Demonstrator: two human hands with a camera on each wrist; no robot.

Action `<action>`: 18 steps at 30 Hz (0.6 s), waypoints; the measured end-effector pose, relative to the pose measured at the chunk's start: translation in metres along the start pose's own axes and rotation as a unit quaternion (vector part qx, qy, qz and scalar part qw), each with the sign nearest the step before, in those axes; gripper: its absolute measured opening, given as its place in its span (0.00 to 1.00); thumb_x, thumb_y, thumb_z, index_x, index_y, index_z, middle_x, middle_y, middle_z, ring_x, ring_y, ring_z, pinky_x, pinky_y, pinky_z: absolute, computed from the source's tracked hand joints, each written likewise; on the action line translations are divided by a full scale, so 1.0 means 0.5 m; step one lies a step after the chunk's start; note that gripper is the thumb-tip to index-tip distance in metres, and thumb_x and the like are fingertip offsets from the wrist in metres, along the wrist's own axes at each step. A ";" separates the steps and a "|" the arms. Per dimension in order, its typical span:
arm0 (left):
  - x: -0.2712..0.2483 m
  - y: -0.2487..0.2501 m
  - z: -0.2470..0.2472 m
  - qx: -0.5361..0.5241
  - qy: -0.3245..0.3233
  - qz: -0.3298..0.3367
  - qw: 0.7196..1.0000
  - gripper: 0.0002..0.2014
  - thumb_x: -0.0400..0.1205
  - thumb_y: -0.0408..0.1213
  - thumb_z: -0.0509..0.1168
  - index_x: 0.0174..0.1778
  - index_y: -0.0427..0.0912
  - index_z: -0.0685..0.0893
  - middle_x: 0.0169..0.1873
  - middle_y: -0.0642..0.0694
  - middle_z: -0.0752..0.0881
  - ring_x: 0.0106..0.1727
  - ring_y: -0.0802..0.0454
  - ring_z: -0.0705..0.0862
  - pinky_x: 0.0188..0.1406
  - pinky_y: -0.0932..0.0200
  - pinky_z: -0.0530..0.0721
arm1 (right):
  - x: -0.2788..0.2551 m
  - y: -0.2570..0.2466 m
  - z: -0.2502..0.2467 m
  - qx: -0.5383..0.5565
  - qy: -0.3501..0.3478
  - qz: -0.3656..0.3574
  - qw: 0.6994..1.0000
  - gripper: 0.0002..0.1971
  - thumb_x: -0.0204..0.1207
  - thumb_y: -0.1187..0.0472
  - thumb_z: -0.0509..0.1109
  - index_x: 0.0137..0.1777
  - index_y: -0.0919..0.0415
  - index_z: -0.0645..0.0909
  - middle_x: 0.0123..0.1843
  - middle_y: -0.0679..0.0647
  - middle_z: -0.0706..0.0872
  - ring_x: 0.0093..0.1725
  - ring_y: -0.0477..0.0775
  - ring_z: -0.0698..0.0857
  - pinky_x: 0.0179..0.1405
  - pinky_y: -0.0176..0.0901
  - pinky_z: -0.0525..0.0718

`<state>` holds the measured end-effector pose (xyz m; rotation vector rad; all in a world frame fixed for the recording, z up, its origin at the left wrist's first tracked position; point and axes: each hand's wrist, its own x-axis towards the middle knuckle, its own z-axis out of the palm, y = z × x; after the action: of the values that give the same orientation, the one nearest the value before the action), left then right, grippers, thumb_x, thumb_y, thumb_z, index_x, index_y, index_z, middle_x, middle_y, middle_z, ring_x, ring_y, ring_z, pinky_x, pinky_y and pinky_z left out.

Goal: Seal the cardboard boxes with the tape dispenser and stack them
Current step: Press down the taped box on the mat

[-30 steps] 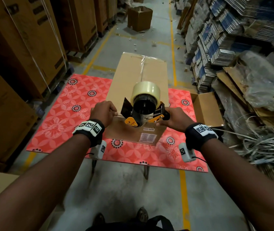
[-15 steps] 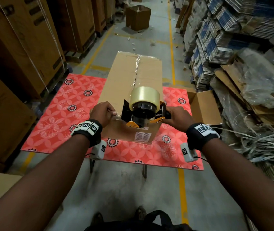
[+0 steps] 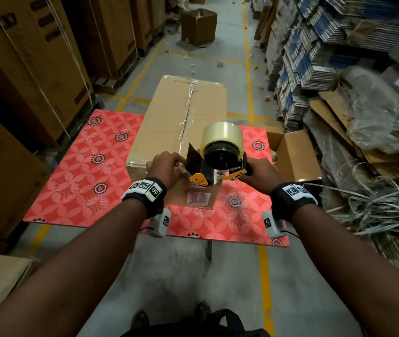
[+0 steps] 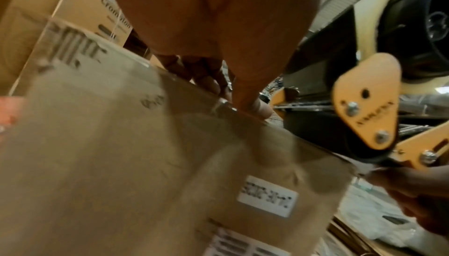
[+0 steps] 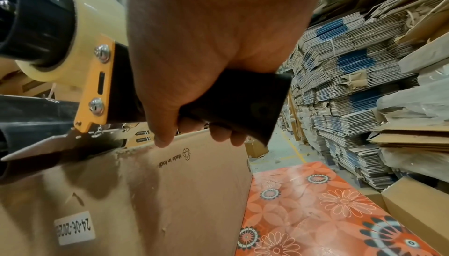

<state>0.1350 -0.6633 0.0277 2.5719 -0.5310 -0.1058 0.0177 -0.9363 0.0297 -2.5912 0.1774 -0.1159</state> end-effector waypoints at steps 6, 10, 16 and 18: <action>-0.007 -0.003 0.011 -0.022 0.012 -0.016 1.000 0.09 0.76 0.41 0.72 0.50 0.56 0.85 0.49 0.52 0.83 0.58 0.46 0.81 0.58 0.48 0.74 | -0.012 0.016 0.004 0.079 -0.009 -0.001 0.997 0.08 0.72 0.61 0.81 0.48 0.51 0.87 0.41 0.47 0.90 0.40 0.46 0.87 0.36 0.37 0.79; -0.007 -0.003 0.013 -0.035 0.009 -0.019 0.999 0.07 0.75 0.43 0.73 0.46 0.59 0.85 0.45 0.57 0.80 0.55 0.50 0.81 0.60 0.46 0.75 | -0.027 0.037 -0.025 0.077 -0.014 -0.004 0.997 0.10 0.71 0.62 0.82 0.46 0.49 0.85 0.38 0.38 0.87 0.36 0.29 0.83 0.34 0.29 0.75; -0.011 0.006 0.015 -0.044 0.018 -0.032 0.998 0.09 0.72 0.42 0.74 0.42 0.61 0.83 0.44 0.57 0.81 0.53 0.50 0.82 0.60 0.45 0.78 | -0.060 0.083 -0.048 0.066 -0.006 0.009 0.998 0.14 0.71 0.63 0.82 0.41 0.44 0.81 0.37 0.42 0.88 0.37 0.34 0.84 0.35 0.33 0.79; -0.012 0.020 0.018 -0.023 0.028 -0.051 0.998 0.08 0.73 0.42 0.74 0.44 0.60 0.85 0.46 0.56 0.82 0.55 0.49 0.82 0.61 0.46 0.77 | -0.061 0.088 -0.043 0.063 0.000 0.013 0.998 0.13 0.71 0.63 0.82 0.43 0.45 0.82 0.40 0.49 0.90 0.40 0.48 0.87 0.40 0.48 0.85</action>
<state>0.1243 -0.6732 0.0250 2.5479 -0.3727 -0.0791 -0.0197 -0.9802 0.0238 -2.4621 0.1972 -0.1129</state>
